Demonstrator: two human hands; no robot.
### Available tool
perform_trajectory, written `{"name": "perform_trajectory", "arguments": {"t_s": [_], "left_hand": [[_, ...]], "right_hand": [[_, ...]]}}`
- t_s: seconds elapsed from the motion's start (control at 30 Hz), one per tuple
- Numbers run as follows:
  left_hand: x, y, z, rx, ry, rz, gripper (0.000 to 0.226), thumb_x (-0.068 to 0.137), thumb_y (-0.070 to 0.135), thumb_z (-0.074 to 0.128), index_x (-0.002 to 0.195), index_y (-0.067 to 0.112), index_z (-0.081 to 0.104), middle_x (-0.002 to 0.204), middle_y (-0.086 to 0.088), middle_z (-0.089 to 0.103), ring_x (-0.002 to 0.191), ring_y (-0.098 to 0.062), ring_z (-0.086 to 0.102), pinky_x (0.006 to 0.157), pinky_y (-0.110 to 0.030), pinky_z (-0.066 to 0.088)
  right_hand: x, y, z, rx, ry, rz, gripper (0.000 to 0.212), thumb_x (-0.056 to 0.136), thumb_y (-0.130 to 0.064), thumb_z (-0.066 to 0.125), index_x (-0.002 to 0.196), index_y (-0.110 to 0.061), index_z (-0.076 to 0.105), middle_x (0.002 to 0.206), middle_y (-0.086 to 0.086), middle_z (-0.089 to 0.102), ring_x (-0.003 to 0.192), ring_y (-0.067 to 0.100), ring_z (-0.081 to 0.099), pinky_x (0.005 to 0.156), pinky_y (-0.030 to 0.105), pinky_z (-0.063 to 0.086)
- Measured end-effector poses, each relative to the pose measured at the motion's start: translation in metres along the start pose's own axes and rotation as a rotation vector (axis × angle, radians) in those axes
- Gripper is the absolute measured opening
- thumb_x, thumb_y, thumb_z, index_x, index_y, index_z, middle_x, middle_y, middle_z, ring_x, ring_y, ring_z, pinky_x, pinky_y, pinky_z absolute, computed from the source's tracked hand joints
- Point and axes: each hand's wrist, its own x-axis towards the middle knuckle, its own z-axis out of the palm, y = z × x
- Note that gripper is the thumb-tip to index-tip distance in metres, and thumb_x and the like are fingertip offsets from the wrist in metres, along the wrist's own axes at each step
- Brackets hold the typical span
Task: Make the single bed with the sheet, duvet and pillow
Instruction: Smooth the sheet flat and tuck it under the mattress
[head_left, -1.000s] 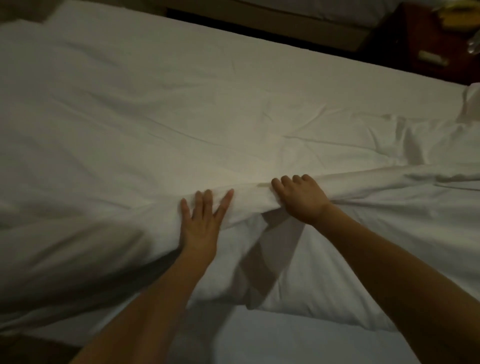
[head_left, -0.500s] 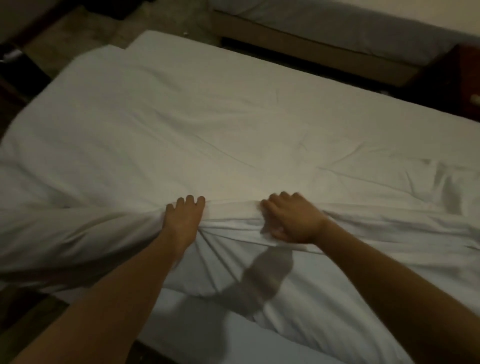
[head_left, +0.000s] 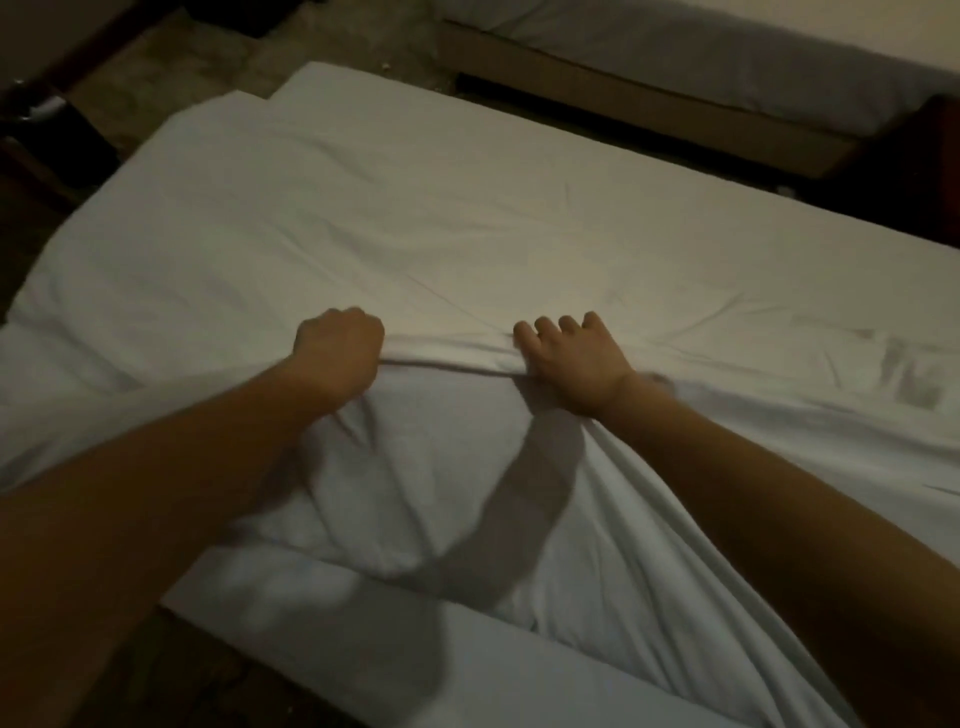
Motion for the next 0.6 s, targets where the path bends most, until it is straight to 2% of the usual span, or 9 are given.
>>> {"name": "perform_trajectory", "arguments": {"t_s": [0.07, 0.1, 0.2, 0.3, 0.37, 0.47, 0.53, 0.6], "left_hand": [[0.007, 0.001, 0.004, -0.053, 0.025, -0.014, 0.025, 0.094, 0.011, 0.046, 0.117, 0.008, 0.053, 0.120, -0.012, 0.051, 0.110, -0.028, 0.052, 0.088, -0.035, 0.044], [0.010, 0.004, 0.011, -0.074, 0.024, -0.010, 0.025, 0.094, 0.010, 0.045, 0.118, 0.008, 0.052, 0.121, -0.012, 0.050, 0.111, -0.028, 0.051, 0.088, -0.036, 0.044], [0.004, 0.010, 0.051, -0.015, -0.105, -0.006, 0.032, 0.096, 0.016, 0.043, 0.128, 0.014, 0.043, 0.129, -0.009, 0.042, 0.119, -0.026, 0.043, 0.093, -0.036, 0.041], [-0.007, 0.004, 0.084, 0.030, -0.224, -0.022, 0.032, 0.096, 0.017, 0.040, 0.128, 0.018, 0.041, 0.130, -0.005, 0.046, 0.121, -0.023, 0.045, 0.100, -0.038, 0.039], [-0.002, -0.005, 0.083, 0.020, -0.206, 0.037, 0.032, 0.095, 0.018, 0.042, 0.127, 0.015, 0.046, 0.129, -0.007, 0.050, 0.119, -0.024, 0.050, 0.100, -0.035, 0.041], [0.032, -0.031, 0.030, -0.020, -0.120, 0.013, 0.036, 0.097, 0.017, 0.043, 0.131, 0.010, 0.048, 0.135, -0.015, 0.048, 0.123, -0.030, 0.048, 0.101, -0.033, 0.039], [0.067, -0.049, -0.020, -0.008, 0.075, -0.048, 0.032, 0.095, 0.008, 0.043, 0.123, 0.004, 0.056, 0.126, -0.023, 0.053, 0.115, -0.038, 0.053, 0.095, -0.040, 0.043], [0.102, -0.055, -0.057, -0.033, 0.280, -0.090, 0.026, 0.092, 0.002, 0.044, 0.111, -0.004, 0.062, 0.111, -0.027, 0.058, 0.101, -0.043, 0.058, 0.086, -0.044, 0.047]], "right_hand": [[0.004, -0.002, -0.006, 0.109, -0.244, 0.176, 0.047, 0.081, -0.022, 0.058, 0.125, -0.013, 0.043, 0.109, 0.008, 0.058, 0.095, 0.031, 0.059, 0.080, 0.039, 0.042], [0.003, -0.003, -0.003, 0.164, -0.344, 0.256, 0.050, 0.085, -0.024, 0.056, 0.130, -0.014, 0.036, 0.117, 0.008, 0.054, 0.105, 0.032, 0.054, 0.086, 0.041, 0.038], [-0.015, -0.002, 0.013, 0.174, -0.505, 0.329, 0.042, 0.091, -0.020, 0.048, 0.131, -0.015, 0.034, 0.122, 0.007, 0.052, 0.110, 0.030, 0.053, 0.092, 0.041, 0.036], [-0.035, 0.009, 0.029, 0.228, -0.639, 0.382, 0.033, 0.094, -0.015, 0.041, 0.127, -0.014, 0.044, 0.122, 0.008, 0.052, 0.111, 0.027, 0.053, 0.093, 0.037, 0.039], [-0.035, 0.018, 0.030, 0.244, -0.602, 0.359, 0.029, 0.096, -0.015, 0.039, 0.123, -0.013, 0.048, 0.119, 0.010, 0.052, 0.107, 0.028, 0.055, 0.084, 0.034, 0.041], [-0.011, 0.040, 0.015, 0.239, -0.420, 0.306, 0.031, 0.099, -0.026, 0.039, 0.126, -0.012, 0.045, 0.120, 0.014, 0.049, 0.104, 0.032, 0.056, 0.073, 0.034, 0.039], [0.017, 0.065, -0.005, 0.217, -0.276, 0.312, 0.036, 0.098, -0.032, 0.043, 0.127, -0.011, 0.045, 0.120, 0.016, 0.048, 0.103, 0.034, 0.056, 0.071, 0.034, 0.038], [0.045, 0.094, -0.025, 0.191, -0.179, 0.394, 0.037, 0.096, -0.029, 0.048, 0.127, -0.009, 0.045, 0.120, 0.017, 0.048, 0.101, 0.034, 0.054, 0.072, 0.035, 0.038]]}}
